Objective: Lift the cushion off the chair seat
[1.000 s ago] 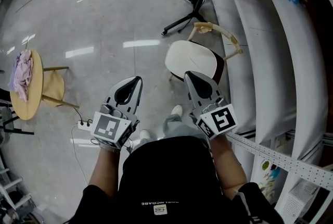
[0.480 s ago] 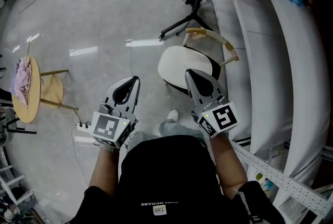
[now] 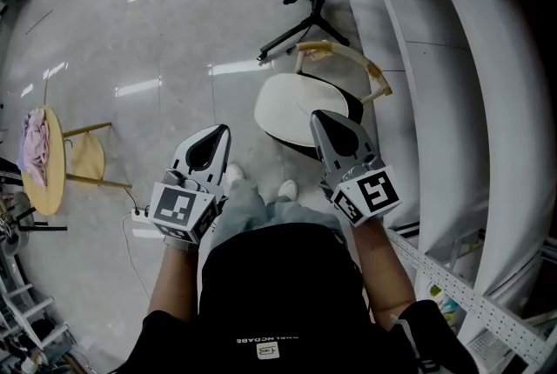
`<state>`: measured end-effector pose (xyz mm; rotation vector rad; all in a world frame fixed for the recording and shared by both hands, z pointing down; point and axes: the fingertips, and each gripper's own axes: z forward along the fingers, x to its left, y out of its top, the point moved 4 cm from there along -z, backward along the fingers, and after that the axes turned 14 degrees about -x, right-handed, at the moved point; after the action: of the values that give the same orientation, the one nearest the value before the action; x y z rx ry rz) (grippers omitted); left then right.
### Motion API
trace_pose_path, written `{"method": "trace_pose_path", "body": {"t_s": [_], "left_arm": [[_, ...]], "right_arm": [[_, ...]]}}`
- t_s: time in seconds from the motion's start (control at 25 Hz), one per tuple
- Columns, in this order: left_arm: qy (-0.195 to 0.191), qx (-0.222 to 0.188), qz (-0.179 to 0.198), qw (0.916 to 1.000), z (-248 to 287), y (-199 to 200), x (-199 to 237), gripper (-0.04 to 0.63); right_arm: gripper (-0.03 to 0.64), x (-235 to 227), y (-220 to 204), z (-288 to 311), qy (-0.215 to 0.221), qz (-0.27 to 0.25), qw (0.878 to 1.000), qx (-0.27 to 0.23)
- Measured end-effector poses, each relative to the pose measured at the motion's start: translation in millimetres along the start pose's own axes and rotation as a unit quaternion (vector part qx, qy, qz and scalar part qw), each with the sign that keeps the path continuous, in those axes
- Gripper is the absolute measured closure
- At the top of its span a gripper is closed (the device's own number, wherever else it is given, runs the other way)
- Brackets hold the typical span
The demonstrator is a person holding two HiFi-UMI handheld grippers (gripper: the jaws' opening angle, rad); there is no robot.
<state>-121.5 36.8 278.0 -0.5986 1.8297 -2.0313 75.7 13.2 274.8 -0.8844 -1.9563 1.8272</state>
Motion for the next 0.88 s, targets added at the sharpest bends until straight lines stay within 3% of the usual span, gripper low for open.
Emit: {"method": "trace_pose_path", "body": {"t_s": [0.88], "left_arm": [[-0.089,0.071,-0.01,0.9934,72.7,-70.3,50.0,0.581]], "right_arm": [[0.606,-29.7,-26.8,19.2,-0.101,-0.017,0.994,0.041]]}}
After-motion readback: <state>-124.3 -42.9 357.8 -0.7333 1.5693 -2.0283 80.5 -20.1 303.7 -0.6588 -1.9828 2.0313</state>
